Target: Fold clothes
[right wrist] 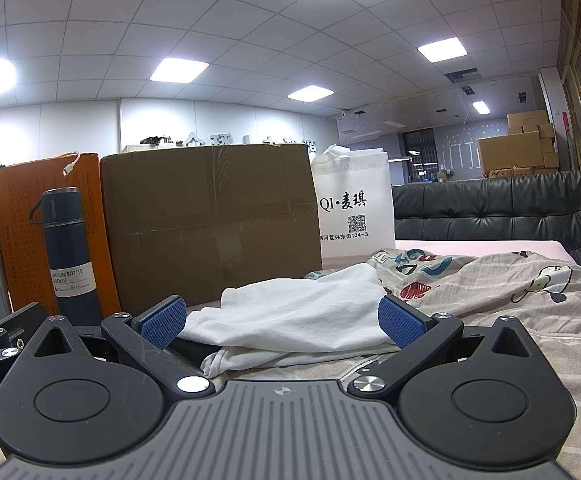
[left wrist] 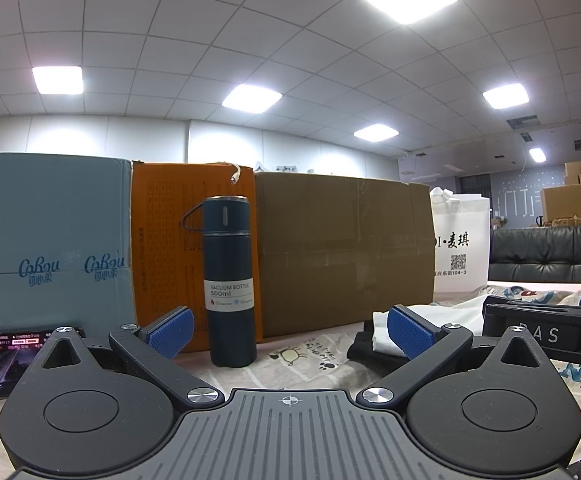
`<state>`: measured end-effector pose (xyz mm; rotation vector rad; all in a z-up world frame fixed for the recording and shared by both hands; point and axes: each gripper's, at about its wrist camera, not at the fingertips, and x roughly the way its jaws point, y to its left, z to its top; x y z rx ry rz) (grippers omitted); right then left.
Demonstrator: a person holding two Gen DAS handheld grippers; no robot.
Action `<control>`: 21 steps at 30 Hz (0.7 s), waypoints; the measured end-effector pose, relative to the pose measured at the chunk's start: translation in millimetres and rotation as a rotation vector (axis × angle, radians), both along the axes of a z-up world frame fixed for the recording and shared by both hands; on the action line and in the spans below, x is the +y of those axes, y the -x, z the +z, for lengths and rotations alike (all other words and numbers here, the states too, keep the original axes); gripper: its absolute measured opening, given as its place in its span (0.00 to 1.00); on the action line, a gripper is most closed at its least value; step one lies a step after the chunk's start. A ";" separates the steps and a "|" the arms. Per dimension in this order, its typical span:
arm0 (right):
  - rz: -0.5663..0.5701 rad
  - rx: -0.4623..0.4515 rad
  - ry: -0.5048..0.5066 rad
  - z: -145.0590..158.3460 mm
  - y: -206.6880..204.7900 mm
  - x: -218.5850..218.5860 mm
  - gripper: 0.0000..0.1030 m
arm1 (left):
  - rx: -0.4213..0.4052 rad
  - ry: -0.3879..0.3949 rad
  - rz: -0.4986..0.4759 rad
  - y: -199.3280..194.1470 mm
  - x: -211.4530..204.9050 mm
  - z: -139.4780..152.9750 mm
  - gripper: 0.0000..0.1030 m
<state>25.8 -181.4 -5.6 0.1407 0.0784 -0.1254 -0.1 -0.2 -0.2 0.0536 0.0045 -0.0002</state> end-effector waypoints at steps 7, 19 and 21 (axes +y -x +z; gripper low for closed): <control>0.000 0.002 0.000 0.2 0.2 -0.3 1.00 | -0.001 -0.003 -0.003 0.6 0.7 -2.6 1.00; 0.000 0.002 0.000 0.1 -0.1 -0.5 1.00 | 0.006 0.004 0.000 0.6 0.6 -1.1 1.00; 0.000 0.002 0.000 0.4 0.0 -0.2 1.00 | 0.006 0.005 0.001 0.4 0.4 -1.4 1.00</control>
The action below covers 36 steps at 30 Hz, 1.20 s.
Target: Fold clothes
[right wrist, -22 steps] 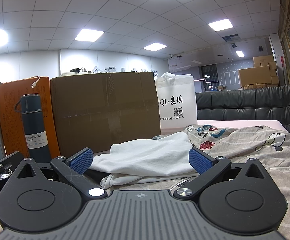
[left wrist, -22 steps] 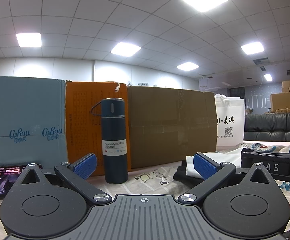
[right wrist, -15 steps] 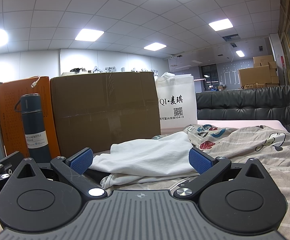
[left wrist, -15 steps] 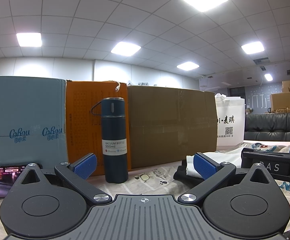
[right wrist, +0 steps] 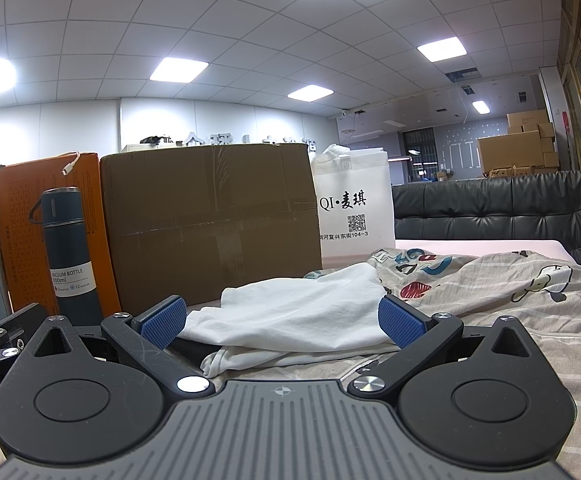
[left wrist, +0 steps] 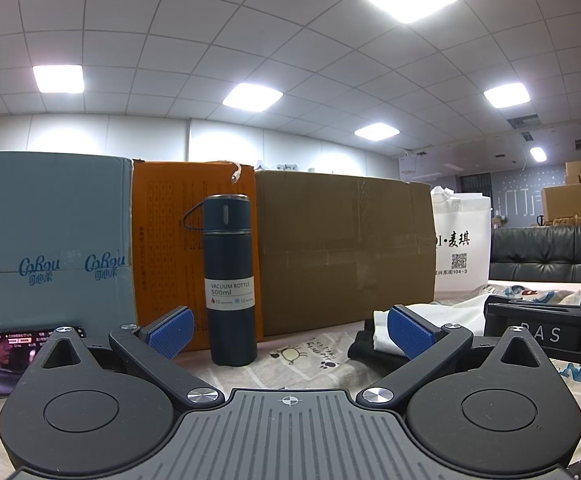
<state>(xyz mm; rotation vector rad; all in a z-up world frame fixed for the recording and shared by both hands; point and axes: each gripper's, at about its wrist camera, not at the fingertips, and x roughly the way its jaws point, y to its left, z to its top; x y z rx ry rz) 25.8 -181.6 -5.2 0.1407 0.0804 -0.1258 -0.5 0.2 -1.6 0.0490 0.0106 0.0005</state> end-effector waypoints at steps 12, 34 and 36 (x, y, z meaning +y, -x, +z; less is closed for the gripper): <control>0.000 0.001 0.000 0.0 -1.9 -0.1 1.00 | -0.001 0.001 0.001 0.6 -0.4 -0.3 1.00; 0.000 0.010 0.000 0.6 -3.2 0.0 1.00 | -0.011 0.000 0.002 3.5 0.0 -0.4 1.00; -0.001 0.010 0.003 0.7 -3.6 0.5 1.00 | -0.019 -0.002 0.005 5.0 -1.0 -0.4 1.00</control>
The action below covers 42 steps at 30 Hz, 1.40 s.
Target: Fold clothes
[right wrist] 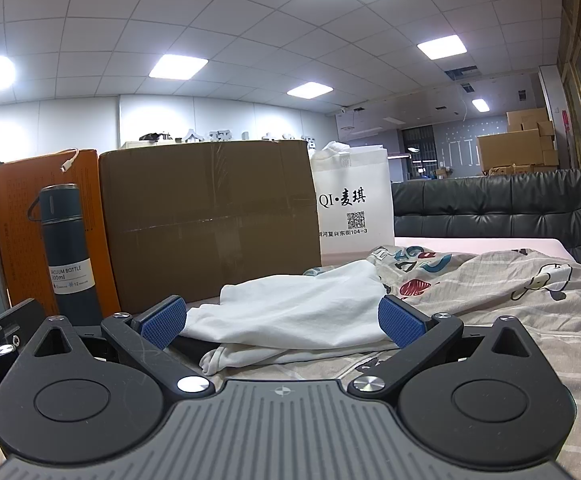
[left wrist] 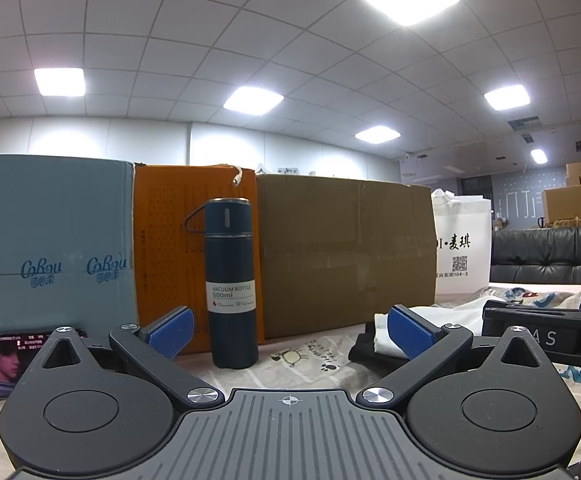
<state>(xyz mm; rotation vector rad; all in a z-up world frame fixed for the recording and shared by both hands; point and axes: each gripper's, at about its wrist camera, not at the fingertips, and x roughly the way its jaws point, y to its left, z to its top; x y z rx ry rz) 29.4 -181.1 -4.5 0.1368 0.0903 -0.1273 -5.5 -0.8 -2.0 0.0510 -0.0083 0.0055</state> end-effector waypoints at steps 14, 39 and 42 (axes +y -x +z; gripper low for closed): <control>-0.011 -0.022 0.027 0.2 3.9 5.3 1.00 | -0.046 -0.043 -0.016 8.4 -6.4 -0.4 1.00; -0.021 -0.038 0.021 0.2 7.3 3.6 1.00 | -0.025 -0.015 0.009 5.8 -3.3 0.6 1.00; -0.021 -0.040 0.020 0.3 8.0 3.3 1.00 | -0.025 -0.016 0.009 6.0 -3.5 0.7 1.00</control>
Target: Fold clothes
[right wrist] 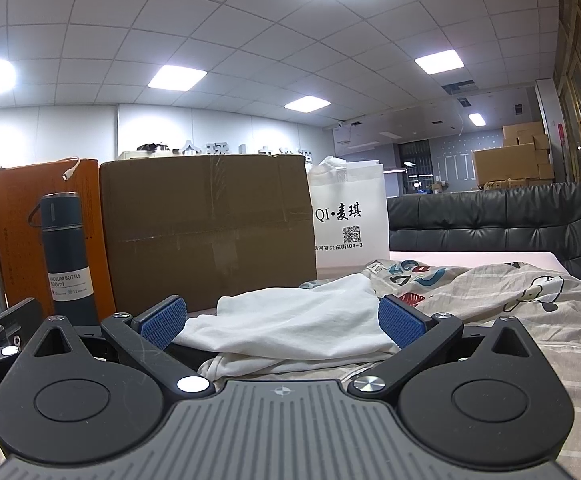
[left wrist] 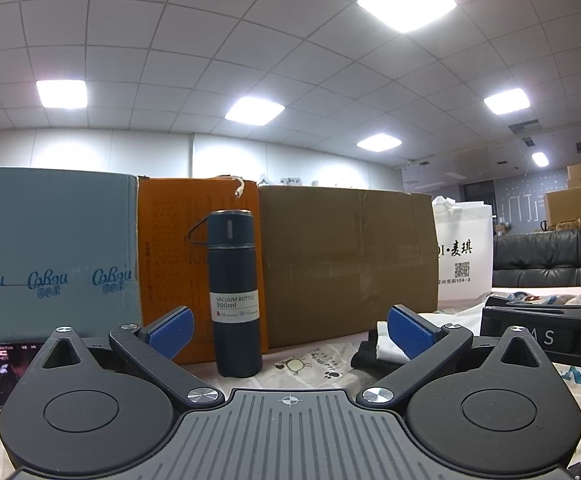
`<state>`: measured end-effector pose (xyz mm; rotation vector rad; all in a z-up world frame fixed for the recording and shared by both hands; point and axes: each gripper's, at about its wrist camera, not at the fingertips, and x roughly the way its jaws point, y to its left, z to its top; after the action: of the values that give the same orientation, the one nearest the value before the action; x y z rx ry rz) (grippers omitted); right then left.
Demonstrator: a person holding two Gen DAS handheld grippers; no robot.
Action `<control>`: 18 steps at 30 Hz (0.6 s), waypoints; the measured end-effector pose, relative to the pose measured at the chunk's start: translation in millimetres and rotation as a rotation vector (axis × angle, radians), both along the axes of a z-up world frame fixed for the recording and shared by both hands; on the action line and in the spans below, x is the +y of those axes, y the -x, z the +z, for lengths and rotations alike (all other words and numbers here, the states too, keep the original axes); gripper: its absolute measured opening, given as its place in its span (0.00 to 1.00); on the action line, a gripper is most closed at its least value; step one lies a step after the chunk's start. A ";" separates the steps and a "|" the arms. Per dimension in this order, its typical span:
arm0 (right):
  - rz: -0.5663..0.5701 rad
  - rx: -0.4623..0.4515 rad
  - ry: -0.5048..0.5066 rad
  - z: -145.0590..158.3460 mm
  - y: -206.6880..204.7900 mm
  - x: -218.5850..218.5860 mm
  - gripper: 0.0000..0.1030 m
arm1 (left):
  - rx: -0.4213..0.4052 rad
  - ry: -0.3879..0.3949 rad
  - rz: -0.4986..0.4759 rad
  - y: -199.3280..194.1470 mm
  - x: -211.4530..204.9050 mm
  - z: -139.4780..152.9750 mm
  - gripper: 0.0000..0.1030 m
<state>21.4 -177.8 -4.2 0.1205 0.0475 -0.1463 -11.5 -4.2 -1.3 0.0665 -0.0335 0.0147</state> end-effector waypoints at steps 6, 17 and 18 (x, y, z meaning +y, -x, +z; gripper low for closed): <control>0.000 -0.005 -0.003 0.1 1.6 -1.0 1.00 | 0.001 0.001 0.000 -1.2 1.8 0.3 1.00; 0.018 -0.041 -0.033 0.4 8.2 -5.4 1.00 | -0.023 0.018 -0.004 2.3 5.3 0.5 1.00; 0.022 -0.046 -0.038 0.7 8.3 -5.9 1.00 | -0.028 0.020 -0.005 3.2 5.6 0.8 1.00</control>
<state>13.1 -183.6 -3.5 0.1616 0.0055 -0.1210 -14.7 1.4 -0.6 0.0465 -0.0612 0.0109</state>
